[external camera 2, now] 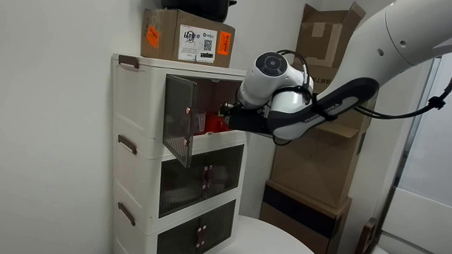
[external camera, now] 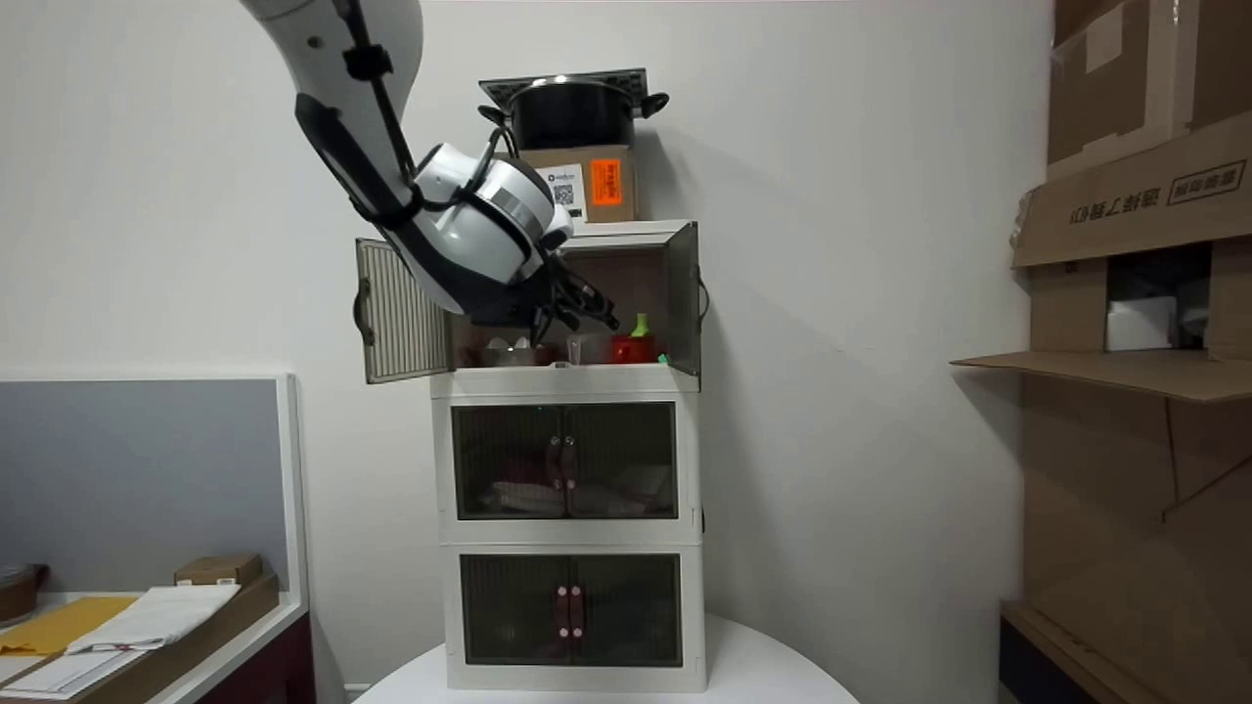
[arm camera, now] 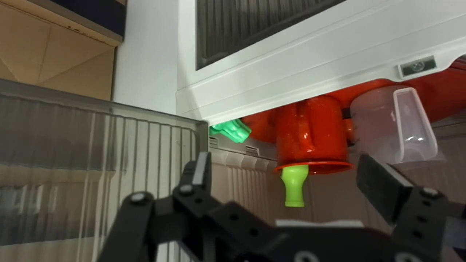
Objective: Remove the jar from the top cabinet
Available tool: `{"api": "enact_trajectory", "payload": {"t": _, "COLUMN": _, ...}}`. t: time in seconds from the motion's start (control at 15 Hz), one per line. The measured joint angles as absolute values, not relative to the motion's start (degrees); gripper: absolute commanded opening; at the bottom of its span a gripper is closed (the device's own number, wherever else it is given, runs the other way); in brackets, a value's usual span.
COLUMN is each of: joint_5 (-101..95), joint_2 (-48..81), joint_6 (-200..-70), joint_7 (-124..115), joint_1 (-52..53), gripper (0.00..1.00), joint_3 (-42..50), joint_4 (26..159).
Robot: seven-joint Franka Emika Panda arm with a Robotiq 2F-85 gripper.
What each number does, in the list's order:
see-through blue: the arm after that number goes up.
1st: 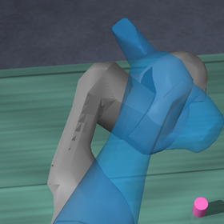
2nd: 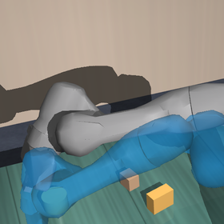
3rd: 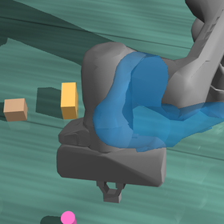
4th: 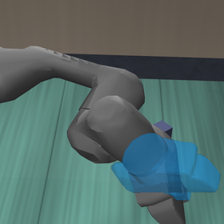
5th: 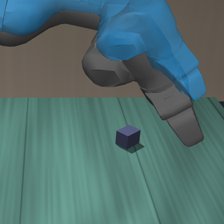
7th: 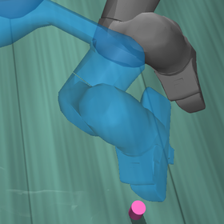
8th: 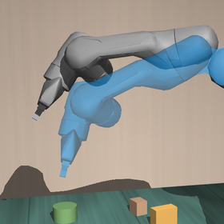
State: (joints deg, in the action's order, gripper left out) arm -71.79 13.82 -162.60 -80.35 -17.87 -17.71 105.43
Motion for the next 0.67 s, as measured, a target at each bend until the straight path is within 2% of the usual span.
{"api": "enact_trajectory", "payload": {"t": 0.67, "joint_5": -73.65, "joint_2": 26.87, "joint_6": -160.83, "joint_7": -80.35, "joint_1": -11.40, "gripper": 1.00, "joint_3": -17.65, "joint_4": 90.97}}
